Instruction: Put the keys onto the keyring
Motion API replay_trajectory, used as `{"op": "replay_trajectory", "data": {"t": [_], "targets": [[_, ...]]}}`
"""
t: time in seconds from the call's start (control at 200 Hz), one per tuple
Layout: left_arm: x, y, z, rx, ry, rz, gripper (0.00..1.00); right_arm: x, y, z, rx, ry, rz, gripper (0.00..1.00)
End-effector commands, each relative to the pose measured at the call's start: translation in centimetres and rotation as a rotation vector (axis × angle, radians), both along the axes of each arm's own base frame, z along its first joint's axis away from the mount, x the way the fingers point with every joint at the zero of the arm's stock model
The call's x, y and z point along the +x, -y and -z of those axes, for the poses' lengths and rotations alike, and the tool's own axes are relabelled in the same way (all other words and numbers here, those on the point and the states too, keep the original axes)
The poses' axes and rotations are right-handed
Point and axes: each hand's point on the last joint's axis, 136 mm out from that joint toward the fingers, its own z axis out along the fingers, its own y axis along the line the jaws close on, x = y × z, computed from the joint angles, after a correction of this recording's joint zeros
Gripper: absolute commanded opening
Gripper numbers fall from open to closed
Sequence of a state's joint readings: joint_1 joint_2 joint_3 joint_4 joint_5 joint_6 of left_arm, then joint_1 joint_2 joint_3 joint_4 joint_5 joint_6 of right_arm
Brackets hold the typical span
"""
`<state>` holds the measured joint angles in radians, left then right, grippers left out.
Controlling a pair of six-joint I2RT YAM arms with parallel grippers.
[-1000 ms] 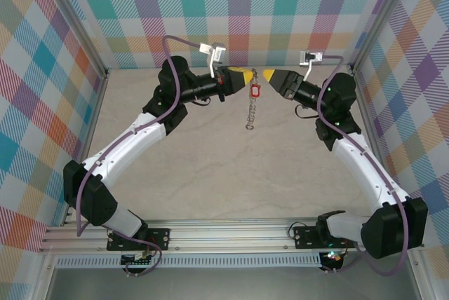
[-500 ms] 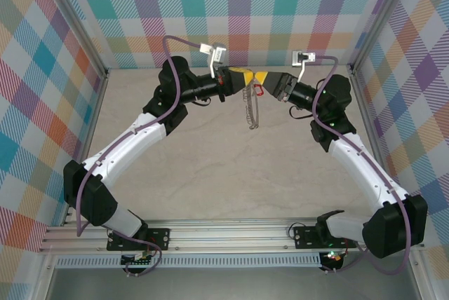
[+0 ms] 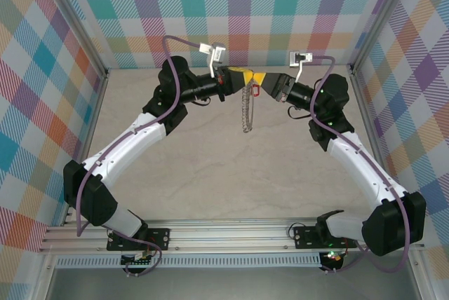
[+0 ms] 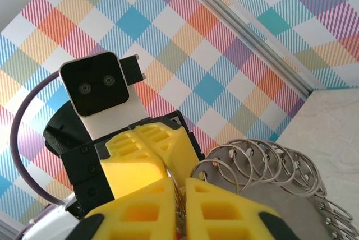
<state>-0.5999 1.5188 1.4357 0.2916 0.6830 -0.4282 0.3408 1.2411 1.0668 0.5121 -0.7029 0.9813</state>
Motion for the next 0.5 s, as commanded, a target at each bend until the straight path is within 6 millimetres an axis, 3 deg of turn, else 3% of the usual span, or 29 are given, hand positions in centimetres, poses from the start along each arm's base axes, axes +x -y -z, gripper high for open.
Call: {"op": "replay_trajectory", "data": {"t": [0.0,0.24,0.405,0.495], "targets": [[-1.5,-0.3,-2.7,-0.058,0.09,0.027,0.0,-0.6,-0.4,-1.4,0.012,0.047,-0.028,0.01],[-1.0,-0.4,-2.3,-0.021,0.077,-0.005,0.0,-0.4,-0.3,-0.7,-0.051,0.064,-0.015,0.0],[0.1,-1.7,-2.2,0.036,0.09,-0.072,0.3,0.2,0.0,0.2,-0.139,0.087,-0.062,0.0],[0.9,-2.6,-2.6,0.052,0.1,-0.095,0.42,0.9,0.4,0.7,-0.166,0.085,-0.099,0.0]]}}
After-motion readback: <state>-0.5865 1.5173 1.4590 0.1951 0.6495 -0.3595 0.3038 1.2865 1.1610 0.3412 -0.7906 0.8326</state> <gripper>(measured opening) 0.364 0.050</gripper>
